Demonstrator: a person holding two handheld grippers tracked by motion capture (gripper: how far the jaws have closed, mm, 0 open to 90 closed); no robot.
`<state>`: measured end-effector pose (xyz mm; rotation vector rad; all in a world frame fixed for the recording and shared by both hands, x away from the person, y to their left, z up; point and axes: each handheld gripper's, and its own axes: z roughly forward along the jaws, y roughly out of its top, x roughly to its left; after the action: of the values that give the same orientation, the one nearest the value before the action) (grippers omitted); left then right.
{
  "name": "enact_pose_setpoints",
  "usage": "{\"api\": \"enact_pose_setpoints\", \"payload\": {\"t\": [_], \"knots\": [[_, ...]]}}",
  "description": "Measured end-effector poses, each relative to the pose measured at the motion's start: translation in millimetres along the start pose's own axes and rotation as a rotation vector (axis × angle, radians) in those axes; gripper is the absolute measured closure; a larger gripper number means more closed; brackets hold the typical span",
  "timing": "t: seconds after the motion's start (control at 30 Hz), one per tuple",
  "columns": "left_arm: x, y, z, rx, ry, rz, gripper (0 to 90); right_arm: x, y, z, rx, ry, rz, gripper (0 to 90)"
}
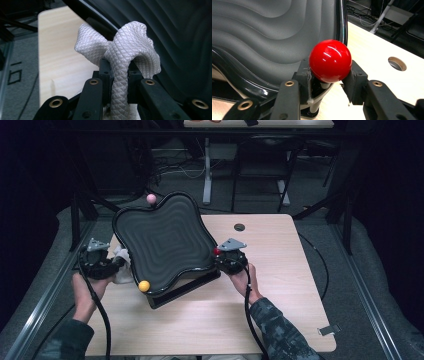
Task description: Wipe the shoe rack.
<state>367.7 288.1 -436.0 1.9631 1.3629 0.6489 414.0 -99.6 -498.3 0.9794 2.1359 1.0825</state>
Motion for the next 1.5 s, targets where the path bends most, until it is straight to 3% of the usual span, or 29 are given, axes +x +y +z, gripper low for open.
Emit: {"api": "enact_pose_setpoints", "payload": {"t": [0.3,0.67,0.87,1.03,1.4,1.5], "knots": [[21.4,36.1,4.2,-0.002,0.055,-0.015,79.2,-0.6,0.2,0.3,0.001,-0.003,0.0,61.7],[44.4,55.5,10.9,0.009,0.083,-0.059,79.2,-0.7,0.3,0.6,0.0,-0.004,0.0,61.7],[54.0,67.6,15.6,0.009,0.114,-0.061,79.1,-0.8,0.4,1.0,-0.001,-0.006,0.002,61.7],[54.4,62.3,15.8,0.001,0.109,-0.076,79.0,-0.9,0.3,1.0,0.0,-0.005,0.002,61.7],[43.7,4.7,0.9,-0.051,0.053,-0.135,79.0,-1.5,0.6,1.2,0.002,-0.004,0.001,61.7],[37.2,-12.4,-0.7,-0.04,0.043,-0.117,79.0,-2.0,0.5,1.6,-0.003,0.007,0.001,61.7]]}}
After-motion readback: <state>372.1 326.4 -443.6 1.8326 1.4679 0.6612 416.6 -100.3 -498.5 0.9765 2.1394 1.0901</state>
